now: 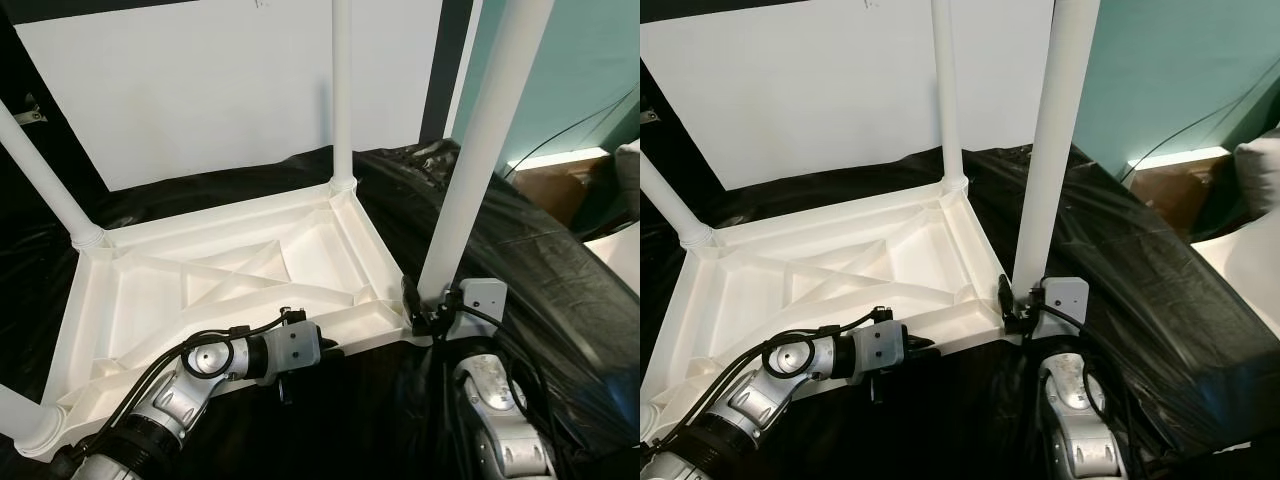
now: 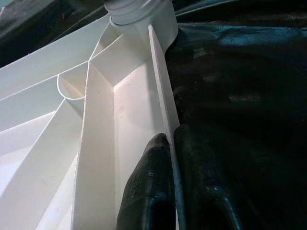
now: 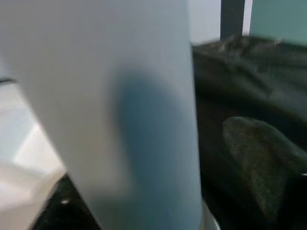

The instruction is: Building children table

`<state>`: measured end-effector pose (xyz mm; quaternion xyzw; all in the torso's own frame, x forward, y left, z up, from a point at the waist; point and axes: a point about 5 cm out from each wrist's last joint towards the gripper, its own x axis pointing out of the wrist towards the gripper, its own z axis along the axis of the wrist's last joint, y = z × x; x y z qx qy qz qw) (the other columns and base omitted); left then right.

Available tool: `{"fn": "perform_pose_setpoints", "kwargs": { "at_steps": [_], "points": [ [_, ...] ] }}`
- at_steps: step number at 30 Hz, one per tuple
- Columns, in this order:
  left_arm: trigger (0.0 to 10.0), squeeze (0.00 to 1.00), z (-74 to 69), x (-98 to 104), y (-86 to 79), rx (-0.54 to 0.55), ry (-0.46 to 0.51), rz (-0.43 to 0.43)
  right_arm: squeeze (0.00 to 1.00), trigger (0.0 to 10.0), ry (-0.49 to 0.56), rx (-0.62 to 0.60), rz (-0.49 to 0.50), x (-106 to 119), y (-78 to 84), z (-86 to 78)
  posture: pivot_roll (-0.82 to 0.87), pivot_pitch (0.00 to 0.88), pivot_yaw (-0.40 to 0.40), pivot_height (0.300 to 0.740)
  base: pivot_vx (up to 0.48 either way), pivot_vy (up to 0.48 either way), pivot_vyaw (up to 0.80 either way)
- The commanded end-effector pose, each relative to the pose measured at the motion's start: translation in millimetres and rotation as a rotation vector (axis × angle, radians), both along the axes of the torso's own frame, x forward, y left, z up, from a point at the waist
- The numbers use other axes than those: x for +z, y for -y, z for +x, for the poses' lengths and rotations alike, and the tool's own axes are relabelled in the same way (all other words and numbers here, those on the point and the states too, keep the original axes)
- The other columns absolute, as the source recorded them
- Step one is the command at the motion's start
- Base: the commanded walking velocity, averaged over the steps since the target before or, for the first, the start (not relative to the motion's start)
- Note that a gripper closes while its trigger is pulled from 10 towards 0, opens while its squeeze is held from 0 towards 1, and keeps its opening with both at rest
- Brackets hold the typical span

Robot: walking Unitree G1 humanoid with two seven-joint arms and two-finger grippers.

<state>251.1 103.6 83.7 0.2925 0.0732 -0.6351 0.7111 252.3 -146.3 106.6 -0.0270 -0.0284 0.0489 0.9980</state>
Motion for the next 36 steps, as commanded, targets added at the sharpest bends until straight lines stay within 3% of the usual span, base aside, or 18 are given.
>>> {"fn": "perform_pose_setpoints", "kwargs": {
  "at_steps": [1,5,8,9,10,20,22,23,26,36],
  "points": [
    [10.0,0.0,-31.0,-56.3,-18.1,-0.009,-0.257,0.19,0.0,10.0,-0.011,0.045,-0.005,-4.9,-1.3,0.5,-0.04,0.021,0.009,0.74,0.0,0.0,0.0],
    [10.0,0.0,-30.9,-56.9,-17.5,-0.008,-0.255,0.188,0.0,10.0,-0.008,0.121,0.002,-1.5,-1.0,5.3,-0.05,0.016,0.009,0.74,0.0,0.0,0.0],
    [10.0,0.0,-30.5,-57.2,-17.0,-0.011,-0.255,0.19,0.0,10.0,-0.046,0.357,0.019,0.6,-5.2,3.9,-0.05,0.015,0.01,0.74,0.0,0.0,0.0],
    [10.0,0.0,-30.5,-57.2,-17.0,-0.011,-0.255,0.19,0.0,10.0,-0.046,0.357,0.019,0.6,-5.2,3.9,-0.05,0.015,0.01,0.74,0.0,0.0,0.0],
    [10.0,0.0,-30.0,-56.9,-16.5,-0.019,-0.249,0.193,0.0,10.0,-0.087,0.479,0.013,-1.1,-3.5,1.9,-0.06,0.014,0.012,0.74,0.0,0.0,0.0],
    [10.0,0.0,-27.6,-55.6,-16.9,-0.015,-0.247,0.193,0.0,10.0,-0.123,0.62,-0.174,6.9,21.9,17.9,-0.05,0.007,0.018,0.74,0.0,0.0,0.0],
    [10.0,0.0,-27.6,-55.6,-16.9,-0.015,-0.247,0.193,0.0,10.0,-0.123,0.62,-0.174,6.9,21.9,17.9,-0.05,0.007,0.018,0.74,0.0,0.0,0.0],
    [10.0,0.0,-27.4,-55.4,-17.0,-0.016,-0.246,0.193,0.0,0.0,-0.137,0.652,-0.181,7.9,25.3,18.4,-0.05,0.007,0.018,0.74,0.0,0.0,0.0],
    [10.0,0.0,-28.1,-55.0,-17.9,-0.021,-0.244,0.195,0.0,0.0,-0.195,0.73,-0.196,6.7,32.3,17.5,-0.05,0.009,0.018,0.74,0.0,0.0,0.0],
    [10.0,0.0,-30.0,-54.8,-19.6,-0.022,-0.246,0.194,0.0,0.0,-0.289,0.793,-0.185,-8.0,30.5,10.4,-0.04,0.011,0.016,0.74,0.0,0.0,0.0]
  ]
}}
